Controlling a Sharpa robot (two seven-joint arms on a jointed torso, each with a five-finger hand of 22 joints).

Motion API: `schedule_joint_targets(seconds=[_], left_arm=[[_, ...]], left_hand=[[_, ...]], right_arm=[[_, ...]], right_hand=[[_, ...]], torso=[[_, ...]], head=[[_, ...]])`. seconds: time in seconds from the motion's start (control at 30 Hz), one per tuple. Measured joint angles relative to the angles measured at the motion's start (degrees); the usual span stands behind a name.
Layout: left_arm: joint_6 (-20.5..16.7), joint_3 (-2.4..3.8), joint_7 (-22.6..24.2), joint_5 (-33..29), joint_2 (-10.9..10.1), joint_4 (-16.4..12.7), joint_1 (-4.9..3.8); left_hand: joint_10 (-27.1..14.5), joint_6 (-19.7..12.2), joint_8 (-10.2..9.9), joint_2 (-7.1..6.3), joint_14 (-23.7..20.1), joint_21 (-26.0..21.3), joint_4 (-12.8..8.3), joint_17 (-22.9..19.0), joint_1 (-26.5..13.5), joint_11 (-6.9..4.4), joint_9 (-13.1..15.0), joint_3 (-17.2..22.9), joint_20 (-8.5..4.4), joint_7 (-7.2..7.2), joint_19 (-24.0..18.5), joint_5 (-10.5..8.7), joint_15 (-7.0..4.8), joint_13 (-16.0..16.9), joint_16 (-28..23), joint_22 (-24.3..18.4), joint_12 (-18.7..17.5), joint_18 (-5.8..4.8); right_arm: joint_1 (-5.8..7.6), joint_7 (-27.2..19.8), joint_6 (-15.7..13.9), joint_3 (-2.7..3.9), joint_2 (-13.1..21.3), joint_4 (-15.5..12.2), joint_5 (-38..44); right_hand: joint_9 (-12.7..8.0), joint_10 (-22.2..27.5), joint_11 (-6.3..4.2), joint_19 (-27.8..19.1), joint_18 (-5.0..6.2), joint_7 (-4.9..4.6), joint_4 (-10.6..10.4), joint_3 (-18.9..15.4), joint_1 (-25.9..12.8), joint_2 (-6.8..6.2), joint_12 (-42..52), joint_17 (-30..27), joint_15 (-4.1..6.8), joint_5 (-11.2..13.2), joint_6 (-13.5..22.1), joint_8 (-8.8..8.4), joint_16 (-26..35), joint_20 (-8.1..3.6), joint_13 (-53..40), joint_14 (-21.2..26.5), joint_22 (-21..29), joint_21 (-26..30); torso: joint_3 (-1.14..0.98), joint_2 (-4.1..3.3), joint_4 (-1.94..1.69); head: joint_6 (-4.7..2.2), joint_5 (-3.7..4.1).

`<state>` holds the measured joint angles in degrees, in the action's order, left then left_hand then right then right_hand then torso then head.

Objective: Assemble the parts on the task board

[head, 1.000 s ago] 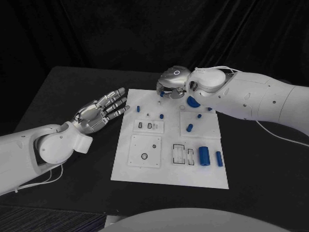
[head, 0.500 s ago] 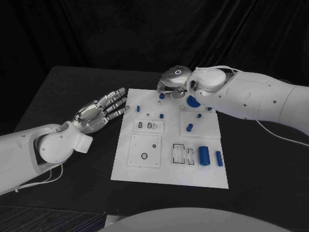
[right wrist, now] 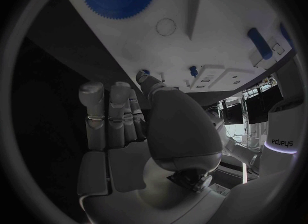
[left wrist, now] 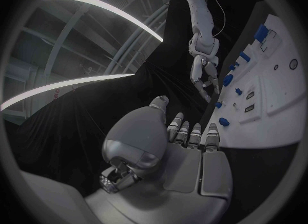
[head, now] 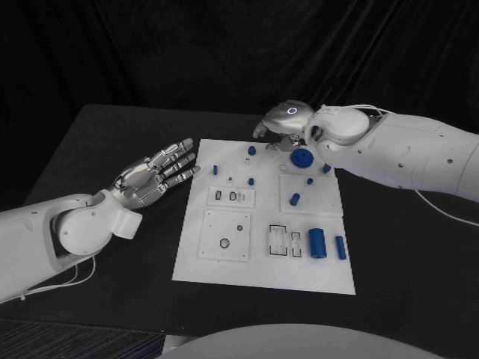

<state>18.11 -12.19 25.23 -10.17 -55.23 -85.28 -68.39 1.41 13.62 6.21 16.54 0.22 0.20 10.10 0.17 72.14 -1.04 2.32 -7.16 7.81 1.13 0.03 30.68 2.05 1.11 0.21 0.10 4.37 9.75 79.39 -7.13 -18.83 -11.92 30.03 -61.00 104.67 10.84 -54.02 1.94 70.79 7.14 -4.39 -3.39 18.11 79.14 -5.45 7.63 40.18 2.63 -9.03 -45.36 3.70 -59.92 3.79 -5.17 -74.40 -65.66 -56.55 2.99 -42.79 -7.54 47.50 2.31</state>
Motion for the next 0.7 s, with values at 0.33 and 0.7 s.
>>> schedule_joint_targets(seconds=[0.33, 0.7], left_arm=[[-0.1, 0.0, 0.0, 0.0, -0.8, -0.6, 0.0], [-0.1, -0.01, 0.0, 0.0, -0.9, -0.8, 0.0]], left_hand=[[0.0, 0.2, 0.2, 0.0, 0.2, 0.0, -0.3, 0.1, 0.0, 0.0, 0.0, 0.3, 0.23, 0.21, -0.2, 0.28, 0.21, 0.0, 0.1, 0.0, 0.2, 0.0], [0.0, 0.2, 0.5, 0.0, 0.5, 0.0, -0.6, 0.3, 0.0, 0.0, 0.0, 0.6, 0.42, 0.21, 0.0, 0.49, 0.94, 0.0, 0.9, 0.0, 0.5, 0.0]], right_arm=[[2.31, 2.4, -1.6, 0.06, 10.6, -10.4, -5.9], [2.5, 8.1, 1.0, 0.01, 16.1, -14.5, -11.7]], right_hand=[[-0.9, -12.9, -1.23, -5.0, 2.73, 0.33, -1.1, -5.8, -1.4, 0.73, 42.7, 4.1, 0.1, 1.6, -3.0, 0.69, 0.6, 0.19, -37.8, 0.7, 8.1, 14.2], [-0.4, -29.9, -3.0, 9.6, -2.73, 1.35, -8.1, -10.4, -7.6, -0.76, 75.9, 34.8, 1.49, 1.5, -2.1, 0.69, -24.8, -1.54, -69.8, -9.7, -9.3, -15.5]], torso=[[0.0, 0.08, 0.13], [0.11, 0.06, 0.19]], head=[[-1.13, 0.44], [-1.32, 1.19]])
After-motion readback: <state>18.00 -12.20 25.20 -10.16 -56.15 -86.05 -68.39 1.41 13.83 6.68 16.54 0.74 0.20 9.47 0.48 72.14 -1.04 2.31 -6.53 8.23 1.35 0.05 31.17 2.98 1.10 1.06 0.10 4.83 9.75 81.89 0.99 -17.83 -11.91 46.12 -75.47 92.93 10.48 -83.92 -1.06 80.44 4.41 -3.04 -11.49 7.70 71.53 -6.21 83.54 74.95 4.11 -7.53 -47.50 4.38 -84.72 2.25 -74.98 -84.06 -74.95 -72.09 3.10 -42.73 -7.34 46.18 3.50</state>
